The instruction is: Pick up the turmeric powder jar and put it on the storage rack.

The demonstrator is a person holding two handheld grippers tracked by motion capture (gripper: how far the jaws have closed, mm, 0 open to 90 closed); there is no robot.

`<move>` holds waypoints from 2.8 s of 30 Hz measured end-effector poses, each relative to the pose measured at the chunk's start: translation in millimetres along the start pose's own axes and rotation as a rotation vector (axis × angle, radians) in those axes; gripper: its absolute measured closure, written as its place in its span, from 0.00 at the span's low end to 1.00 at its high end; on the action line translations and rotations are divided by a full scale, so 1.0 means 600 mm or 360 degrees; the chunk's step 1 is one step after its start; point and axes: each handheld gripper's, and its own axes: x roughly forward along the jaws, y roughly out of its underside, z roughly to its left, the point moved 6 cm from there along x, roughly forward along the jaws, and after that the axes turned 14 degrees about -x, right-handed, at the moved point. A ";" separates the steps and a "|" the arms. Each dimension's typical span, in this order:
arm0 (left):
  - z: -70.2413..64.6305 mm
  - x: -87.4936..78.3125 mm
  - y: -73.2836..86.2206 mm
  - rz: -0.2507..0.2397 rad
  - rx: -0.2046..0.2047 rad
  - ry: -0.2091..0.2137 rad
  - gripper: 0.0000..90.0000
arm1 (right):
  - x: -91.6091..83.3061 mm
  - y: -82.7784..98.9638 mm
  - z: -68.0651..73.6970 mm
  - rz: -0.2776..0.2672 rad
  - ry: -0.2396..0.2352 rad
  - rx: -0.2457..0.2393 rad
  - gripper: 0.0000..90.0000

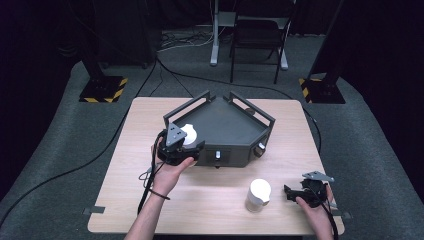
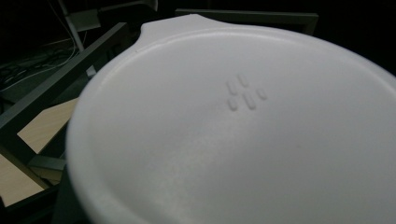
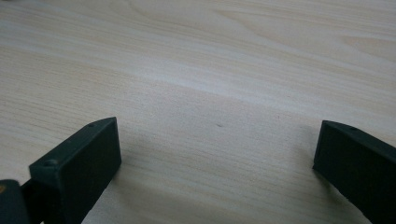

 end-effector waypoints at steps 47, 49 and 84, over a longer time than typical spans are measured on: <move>0.032 0.122 -0.091 0.0036 -0.0030 -0.0121 0.34 | 0.000 0.000 0.000 0.0000 -0.0001 0.0000 0.00; 0.034 0.125 -0.090 0.0044 -0.0037 -0.0129 0.34 | 0.000 0.000 0.000 0.0000 -0.0001 0.0000 0.00; 0.047 0.108 -0.088 0.0065 -0.0118 -0.0107 0.07 | 0.000 0.000 0.000 0.0000 0.0000 0.0000 0.00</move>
